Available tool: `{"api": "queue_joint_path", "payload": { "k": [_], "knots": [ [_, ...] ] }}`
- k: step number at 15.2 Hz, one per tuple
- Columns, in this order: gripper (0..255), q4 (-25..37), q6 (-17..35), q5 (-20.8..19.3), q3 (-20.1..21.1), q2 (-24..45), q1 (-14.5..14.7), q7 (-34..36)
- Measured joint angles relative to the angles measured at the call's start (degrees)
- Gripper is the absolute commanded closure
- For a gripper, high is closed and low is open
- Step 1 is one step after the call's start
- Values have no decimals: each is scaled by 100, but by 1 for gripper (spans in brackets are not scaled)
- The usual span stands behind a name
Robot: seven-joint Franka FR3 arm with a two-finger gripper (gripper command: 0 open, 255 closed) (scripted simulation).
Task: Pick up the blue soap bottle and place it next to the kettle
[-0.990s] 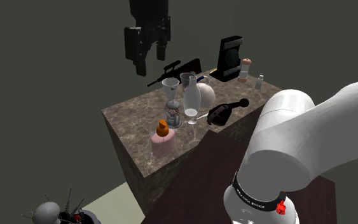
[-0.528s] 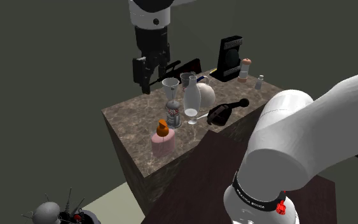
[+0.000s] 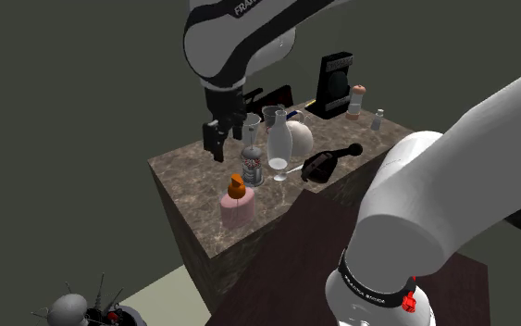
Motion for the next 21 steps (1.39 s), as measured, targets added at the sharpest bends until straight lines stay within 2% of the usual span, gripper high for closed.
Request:
{"api": "queue_joint_path", "payload": {
  "k": [7, 12, 16, 21],
  "knots": [
    [0, 0, 1393, -162, -305, 1492, -180, -369],
    [0, 268, 2230, -142, -481, 2656, -274, -664],
    [0, 233, 2654, -100, -495, 3051, -284, -716],
    [0, 247, 2946, -48, -488, 3355, -286, -750]
  ]
}}
